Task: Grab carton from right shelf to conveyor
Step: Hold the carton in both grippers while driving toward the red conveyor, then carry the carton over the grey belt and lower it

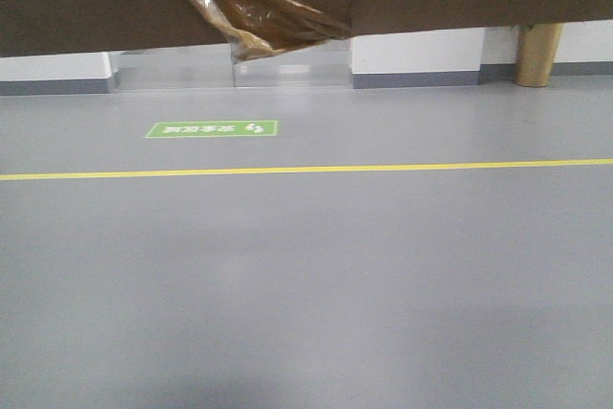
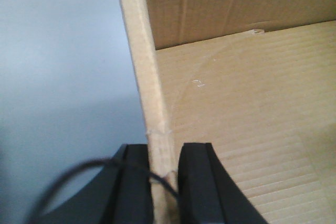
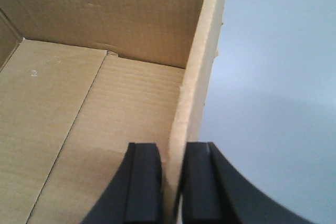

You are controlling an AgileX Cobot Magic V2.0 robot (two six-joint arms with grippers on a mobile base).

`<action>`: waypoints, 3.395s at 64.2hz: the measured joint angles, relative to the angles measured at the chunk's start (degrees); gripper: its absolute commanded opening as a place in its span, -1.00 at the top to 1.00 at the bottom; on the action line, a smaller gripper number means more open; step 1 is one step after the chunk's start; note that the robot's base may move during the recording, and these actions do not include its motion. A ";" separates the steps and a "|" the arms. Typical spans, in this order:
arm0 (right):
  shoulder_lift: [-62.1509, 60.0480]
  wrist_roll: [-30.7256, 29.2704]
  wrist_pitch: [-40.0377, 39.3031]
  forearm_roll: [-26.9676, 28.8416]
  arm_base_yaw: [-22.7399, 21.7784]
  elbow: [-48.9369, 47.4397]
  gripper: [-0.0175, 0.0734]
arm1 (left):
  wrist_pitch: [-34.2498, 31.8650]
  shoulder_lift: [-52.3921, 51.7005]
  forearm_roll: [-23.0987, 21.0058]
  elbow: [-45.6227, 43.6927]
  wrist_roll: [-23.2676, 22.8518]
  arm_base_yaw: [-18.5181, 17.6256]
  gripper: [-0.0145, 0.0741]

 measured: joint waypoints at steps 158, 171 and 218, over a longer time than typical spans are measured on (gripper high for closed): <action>1.99 0.00 -2.73 1.88 0.43 0.00 0.76 | -1.62 -0.09 12.51 0.00 -0.02 -0.86 0.71; 1.99 0.00 -3.07 1.88 0.43 0.00 0.76 | -1.62 -0.09 12.61 0.00 -0.02 -0.86 0.71; 1.99 0.00 -3.38 1.88 0.43 0.00 0.76 | -1.62 -0.09 12.61 0.00 -0.02 -0.86 0.71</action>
